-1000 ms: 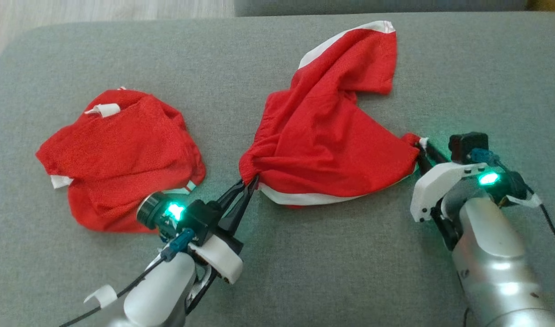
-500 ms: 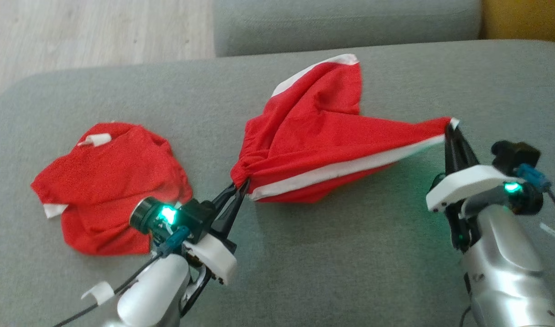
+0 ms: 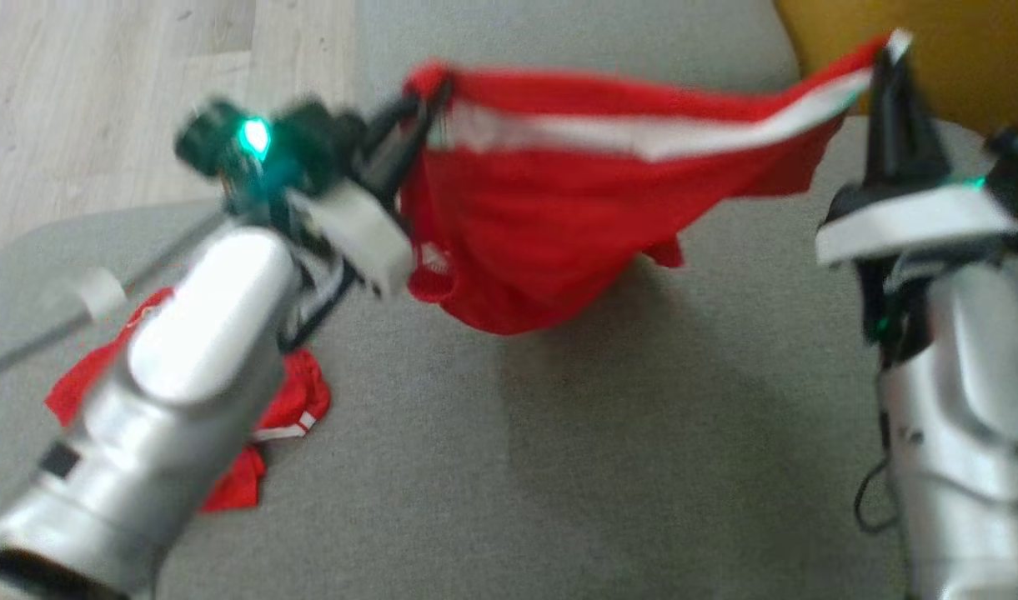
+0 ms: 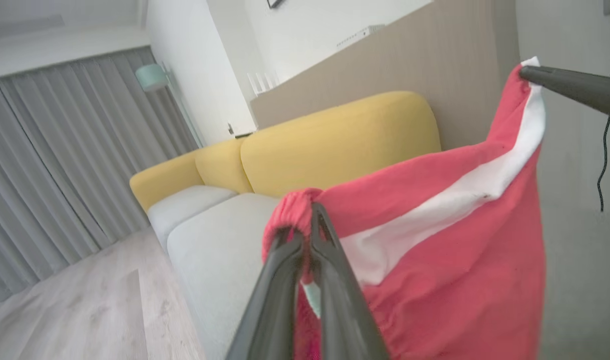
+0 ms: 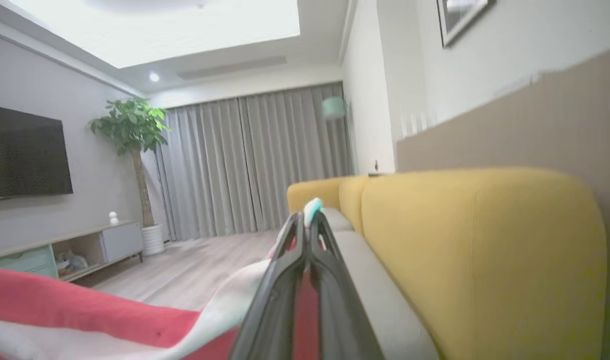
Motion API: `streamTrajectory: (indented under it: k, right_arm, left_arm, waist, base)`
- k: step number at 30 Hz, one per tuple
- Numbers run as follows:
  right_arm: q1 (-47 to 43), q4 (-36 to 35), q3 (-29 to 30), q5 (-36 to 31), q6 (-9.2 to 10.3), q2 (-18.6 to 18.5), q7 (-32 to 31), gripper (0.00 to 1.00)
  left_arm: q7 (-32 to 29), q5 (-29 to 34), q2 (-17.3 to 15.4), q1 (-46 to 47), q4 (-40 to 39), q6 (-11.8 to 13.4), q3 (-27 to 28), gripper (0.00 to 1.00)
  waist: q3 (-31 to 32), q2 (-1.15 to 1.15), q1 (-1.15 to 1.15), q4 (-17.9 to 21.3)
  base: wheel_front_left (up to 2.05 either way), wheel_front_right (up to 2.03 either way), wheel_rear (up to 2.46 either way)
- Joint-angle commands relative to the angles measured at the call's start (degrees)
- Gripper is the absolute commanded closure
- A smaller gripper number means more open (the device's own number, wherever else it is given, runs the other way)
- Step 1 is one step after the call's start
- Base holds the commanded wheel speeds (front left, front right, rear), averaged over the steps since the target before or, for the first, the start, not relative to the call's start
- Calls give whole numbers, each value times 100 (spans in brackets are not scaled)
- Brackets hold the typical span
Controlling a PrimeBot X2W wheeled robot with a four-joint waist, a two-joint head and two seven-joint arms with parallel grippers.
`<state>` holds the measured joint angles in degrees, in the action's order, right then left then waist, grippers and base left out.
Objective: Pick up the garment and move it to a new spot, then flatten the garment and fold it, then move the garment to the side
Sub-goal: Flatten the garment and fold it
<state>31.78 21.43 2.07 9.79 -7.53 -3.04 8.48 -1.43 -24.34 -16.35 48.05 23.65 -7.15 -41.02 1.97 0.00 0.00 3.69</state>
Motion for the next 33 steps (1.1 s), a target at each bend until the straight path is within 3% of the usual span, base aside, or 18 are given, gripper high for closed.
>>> streamTrajectory:
  k: [1, 8, 14, 22, 27, 33]
  right_arm:
    - [450, -314, -78, -132, 4, 16, 23, 100]
    - [664, -858, 223, -690, 4, 16, 4, 100]
    - [208, -884, 558, -1048, 4, 16, -512, 100]
    - [94, -843, 671, -1059, 4, 16, -768, 100]
    - [454, -550, 444, -1138, 4, 16, -1014, 100]
    - [1900, 225, 462, -1010, 4, 16, -1025, 100]
  left_arm:
    - [-41, -54, -244, 450, -170, -20, 268, 100]
    - [-161, -676, -293, 1099, -259, -32, 308, 100]
    - [-85, -993, -306, 765, -471, -32, 361, 100]
    - [-197, -1393, -251, 379, -566, -8, 421, 100]
    - [-465, -2034, -179, 459, -365, 20, 796, 100]
    - [-708, -2154, -271, 1488, 152, 10, 1033, 100]
  waist:
    - [53, 0, 0, 30]
    - [199, 0, 0, 18]
    - [206, 0, 0, -40]
    - [32, 0, 0, -16]
    - [-395, 0, 0, 95]
    - [-1497, 0, 0, 237]
  base:
    - [0, 0, 0]
    - [0, 0, 0]
    - [0, 0, 0]
    - [0, 0, 0]
    - [0, 0, 0]
    - [0, 0, 0]
